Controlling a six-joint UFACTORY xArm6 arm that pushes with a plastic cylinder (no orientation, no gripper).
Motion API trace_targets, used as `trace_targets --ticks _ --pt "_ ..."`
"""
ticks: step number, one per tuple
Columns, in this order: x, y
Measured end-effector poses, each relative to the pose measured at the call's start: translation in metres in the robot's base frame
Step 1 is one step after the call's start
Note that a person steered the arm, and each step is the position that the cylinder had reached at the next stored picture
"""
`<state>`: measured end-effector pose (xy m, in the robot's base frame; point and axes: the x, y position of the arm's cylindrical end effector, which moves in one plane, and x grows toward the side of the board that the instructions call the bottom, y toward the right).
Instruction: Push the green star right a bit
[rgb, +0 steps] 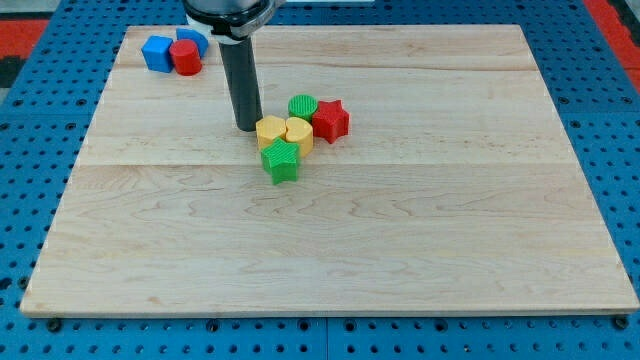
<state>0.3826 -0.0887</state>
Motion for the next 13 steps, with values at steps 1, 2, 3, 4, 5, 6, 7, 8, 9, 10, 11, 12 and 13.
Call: trace_targets --ticks 1,2,3,4,5,6,7,8,9,10,11,12,13 --pt "0.0 0.0" --pt "0.0002 0.0" --pt "0.0002 0.0" --pt "0.0003 0.0006" --pt "-0.0004 0.0007" --pt "-0.0009 0.0007" --pt "-0.0024 0.0007" --pt "-0.0024 0.0007" --pt "-0.0024 0.0005" --pt "-0.0024 0.0005" --pt "-0.0027 0.0005" --pt "-0.0043 0.0005" --pt "-0.0046 -0.0058"
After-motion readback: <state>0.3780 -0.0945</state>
